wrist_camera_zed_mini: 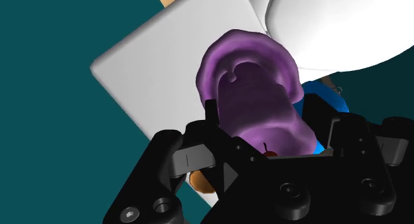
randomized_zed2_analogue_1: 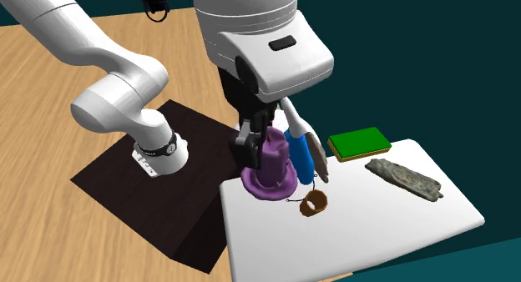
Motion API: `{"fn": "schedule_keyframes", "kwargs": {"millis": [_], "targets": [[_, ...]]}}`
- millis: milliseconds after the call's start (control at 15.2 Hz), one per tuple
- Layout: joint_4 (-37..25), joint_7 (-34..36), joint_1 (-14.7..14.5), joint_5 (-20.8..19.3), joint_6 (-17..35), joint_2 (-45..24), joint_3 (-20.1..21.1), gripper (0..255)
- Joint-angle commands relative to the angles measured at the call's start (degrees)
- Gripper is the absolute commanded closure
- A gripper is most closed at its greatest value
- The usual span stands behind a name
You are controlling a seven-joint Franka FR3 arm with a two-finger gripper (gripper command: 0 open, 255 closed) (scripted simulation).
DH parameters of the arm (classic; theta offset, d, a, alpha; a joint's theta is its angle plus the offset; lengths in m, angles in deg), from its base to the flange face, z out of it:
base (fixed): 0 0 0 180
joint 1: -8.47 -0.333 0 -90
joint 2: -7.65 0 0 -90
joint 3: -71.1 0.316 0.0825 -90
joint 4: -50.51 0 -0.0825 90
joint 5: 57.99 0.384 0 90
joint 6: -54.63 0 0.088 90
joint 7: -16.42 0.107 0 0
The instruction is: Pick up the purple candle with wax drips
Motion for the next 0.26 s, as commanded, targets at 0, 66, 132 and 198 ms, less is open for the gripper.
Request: {"fn": "schedule_keyframes", "kwargs": {"millis": [0, 66, 132, 198], "targets": [[-1.7, 0.2, -0.1, 0.1, -1.5, -0.1, 0.2, 255], [-2.5, 0.1, -0.1, 0.1, -2.3, -0.2, 0.2, 255], [-2.6, 0.1, -0.1, 0.1, -2.4, -0.2, 0.2, 255], [-2.6, 0.1, -0.1, 0.1, -2.4, -0.2, 0.2, 255]]}}
